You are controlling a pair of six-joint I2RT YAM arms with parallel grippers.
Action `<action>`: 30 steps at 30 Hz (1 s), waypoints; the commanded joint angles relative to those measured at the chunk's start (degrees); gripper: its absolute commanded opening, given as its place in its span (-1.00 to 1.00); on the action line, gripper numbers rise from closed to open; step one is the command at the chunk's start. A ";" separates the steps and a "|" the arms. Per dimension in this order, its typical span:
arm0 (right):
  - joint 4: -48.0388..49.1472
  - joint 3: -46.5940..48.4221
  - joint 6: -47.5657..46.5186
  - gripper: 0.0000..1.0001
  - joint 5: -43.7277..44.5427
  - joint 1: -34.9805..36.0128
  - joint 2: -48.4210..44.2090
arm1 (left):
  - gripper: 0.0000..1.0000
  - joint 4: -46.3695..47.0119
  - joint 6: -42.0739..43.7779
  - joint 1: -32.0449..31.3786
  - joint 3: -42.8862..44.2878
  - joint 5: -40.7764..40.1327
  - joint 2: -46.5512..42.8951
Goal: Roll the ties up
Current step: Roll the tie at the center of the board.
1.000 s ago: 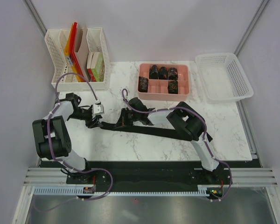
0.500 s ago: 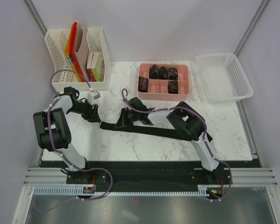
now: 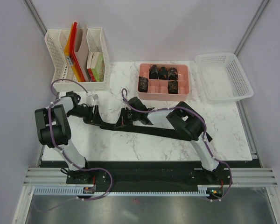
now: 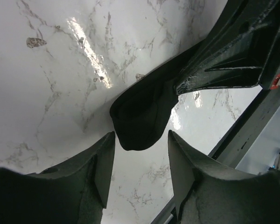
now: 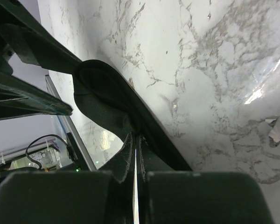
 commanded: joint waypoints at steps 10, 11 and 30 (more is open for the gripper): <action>-3.69 0.87 -0.37 -1.00 3.69 0.09 3.21 | -0.67 5.55 -9.87 -2.03 -1.34 -12.90 -1.07; -3.69 0.96 -0.19 -1.00 3.69 0.09 3.38 | -0.69 5.56 -9.96 -2.46 -1.60 -14.30 -2.03; -3.52 1.05 1.04 -1.00 3.95 0.00 3.73 | -0.24 5.82 -14.44 -7.92 -2.13 -21.44 -9.17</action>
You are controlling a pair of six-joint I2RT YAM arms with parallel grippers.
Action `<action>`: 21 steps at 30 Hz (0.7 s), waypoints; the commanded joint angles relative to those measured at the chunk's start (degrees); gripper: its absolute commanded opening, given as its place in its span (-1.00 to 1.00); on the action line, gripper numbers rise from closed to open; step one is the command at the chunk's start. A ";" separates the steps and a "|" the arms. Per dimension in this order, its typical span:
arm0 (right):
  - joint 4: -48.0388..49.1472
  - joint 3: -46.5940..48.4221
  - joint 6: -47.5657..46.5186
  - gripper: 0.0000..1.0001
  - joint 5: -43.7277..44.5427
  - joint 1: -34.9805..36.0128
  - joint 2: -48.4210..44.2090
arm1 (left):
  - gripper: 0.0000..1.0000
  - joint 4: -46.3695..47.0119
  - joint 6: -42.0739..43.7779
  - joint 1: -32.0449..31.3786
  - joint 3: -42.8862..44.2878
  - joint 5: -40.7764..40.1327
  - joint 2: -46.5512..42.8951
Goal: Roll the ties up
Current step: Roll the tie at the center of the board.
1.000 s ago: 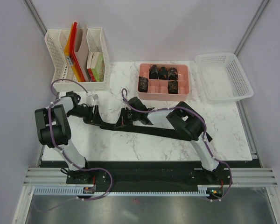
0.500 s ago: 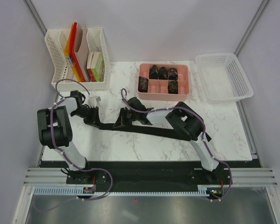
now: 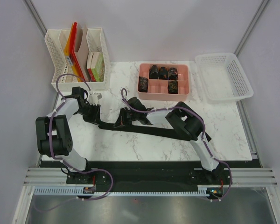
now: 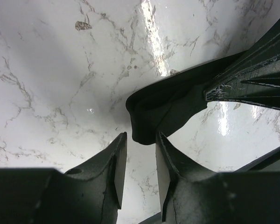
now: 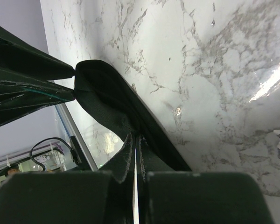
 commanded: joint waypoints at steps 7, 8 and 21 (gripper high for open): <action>-4.11 0.00 -0.78 -1.00 3.69 -0.13 2.75 | -0.38 1.56 -2.46 0.08 0.58 1.90 2.65; -4.11 0.00 -0.86 -1.00 3.69 -0.13 2.66 | -0.43 1.56 -2.72 0.08 0.58 1.72 3.35; -4.02 0.35 -0.16 -1.00 3.42 -0.39 3.10 | -0.96 1.30 -4.30 -6.40 0.94 -3.38 -3.14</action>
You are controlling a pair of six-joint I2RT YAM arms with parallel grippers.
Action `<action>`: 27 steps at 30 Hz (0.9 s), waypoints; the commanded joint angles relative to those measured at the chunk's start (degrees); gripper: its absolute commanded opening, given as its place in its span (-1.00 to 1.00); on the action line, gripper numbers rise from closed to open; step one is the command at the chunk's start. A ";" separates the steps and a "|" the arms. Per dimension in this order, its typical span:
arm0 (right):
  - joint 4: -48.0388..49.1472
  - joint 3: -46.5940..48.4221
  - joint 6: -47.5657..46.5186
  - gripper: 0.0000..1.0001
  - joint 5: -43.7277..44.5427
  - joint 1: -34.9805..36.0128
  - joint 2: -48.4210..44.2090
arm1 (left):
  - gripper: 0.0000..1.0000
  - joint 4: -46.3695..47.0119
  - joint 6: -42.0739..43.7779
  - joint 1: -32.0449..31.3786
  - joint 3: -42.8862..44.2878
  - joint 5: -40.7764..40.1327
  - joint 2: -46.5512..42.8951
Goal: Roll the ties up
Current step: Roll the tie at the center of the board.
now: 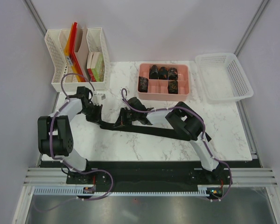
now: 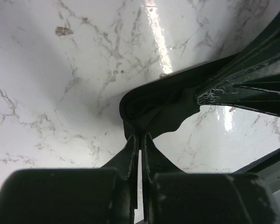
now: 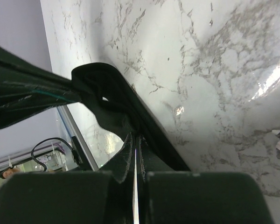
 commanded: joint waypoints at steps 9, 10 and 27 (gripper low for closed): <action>-4.02 0.33 -0.53 -1.00 3.49 -0.33 2.94 | -0.97 -0.17 -5.37 -6.37 0.94 7.27 -1.71; -3.93 0.24 -0.36 -1.00 3.49 -0.33 2.95 | -0.96 0.00 -5.55 -6.54 1.02 8.16 -0.93; -3.23 -0.64 -1.50 -0.59 1.21 -1.99 -1.97 | -0.96 4.49 -12.84 -6.81 2.08 5.01 10.77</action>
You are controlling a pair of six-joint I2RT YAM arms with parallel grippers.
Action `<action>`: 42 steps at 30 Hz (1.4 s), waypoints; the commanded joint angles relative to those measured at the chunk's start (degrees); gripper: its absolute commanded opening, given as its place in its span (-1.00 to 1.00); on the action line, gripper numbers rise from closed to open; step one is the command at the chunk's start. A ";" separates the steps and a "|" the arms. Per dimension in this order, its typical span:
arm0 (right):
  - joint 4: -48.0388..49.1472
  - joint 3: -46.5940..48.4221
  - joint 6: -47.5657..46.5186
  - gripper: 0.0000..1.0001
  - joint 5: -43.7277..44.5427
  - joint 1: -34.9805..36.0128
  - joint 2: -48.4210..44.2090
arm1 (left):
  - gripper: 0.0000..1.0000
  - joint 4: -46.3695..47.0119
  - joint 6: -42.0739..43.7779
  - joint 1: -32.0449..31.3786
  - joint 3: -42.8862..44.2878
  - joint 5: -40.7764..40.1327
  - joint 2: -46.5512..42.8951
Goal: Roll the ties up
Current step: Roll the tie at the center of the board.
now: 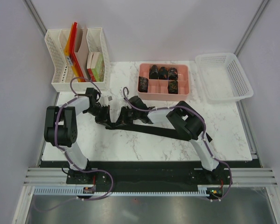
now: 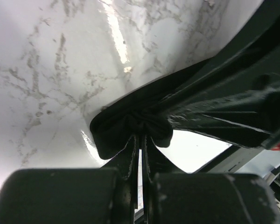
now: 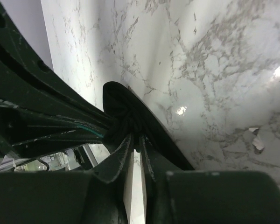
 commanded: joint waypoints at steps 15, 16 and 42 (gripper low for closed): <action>-3.10 -0.49 -5.16 -0.28 1.40 -2.05 -6.19 | -0.96 1.51 -3.10 -0.71 0.90 -3.52 3.14; -1.97 -0.31 -5.25 -0.29 1.75 -2.05 -6.11 | -0.96 1.50 -3.10 -0.71 1.08 -3.69 2.97; 4.11 -3.74 0.64 -0.36 -0.54 -0.90 -2.41 | -0.96 -2.20 -2.57 -0.71 2.84 -4.05 1.64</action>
